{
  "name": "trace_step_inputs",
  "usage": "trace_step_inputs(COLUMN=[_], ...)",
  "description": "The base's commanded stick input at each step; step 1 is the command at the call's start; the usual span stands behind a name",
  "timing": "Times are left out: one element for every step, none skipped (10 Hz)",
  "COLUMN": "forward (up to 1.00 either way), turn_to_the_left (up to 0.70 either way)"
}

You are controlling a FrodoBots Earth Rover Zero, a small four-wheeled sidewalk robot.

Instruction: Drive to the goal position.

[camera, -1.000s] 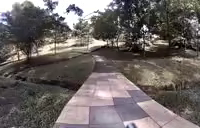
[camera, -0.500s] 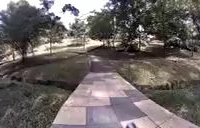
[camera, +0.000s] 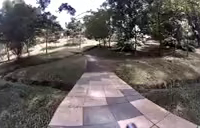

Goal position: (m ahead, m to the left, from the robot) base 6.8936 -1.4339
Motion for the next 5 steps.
trace_step_inputs(forward=[0.10, 1.00, 1.00, 1.00, 1.00], turn_to_the_left=[0.00, 0.00, 0.00, 0.00, 0.00])
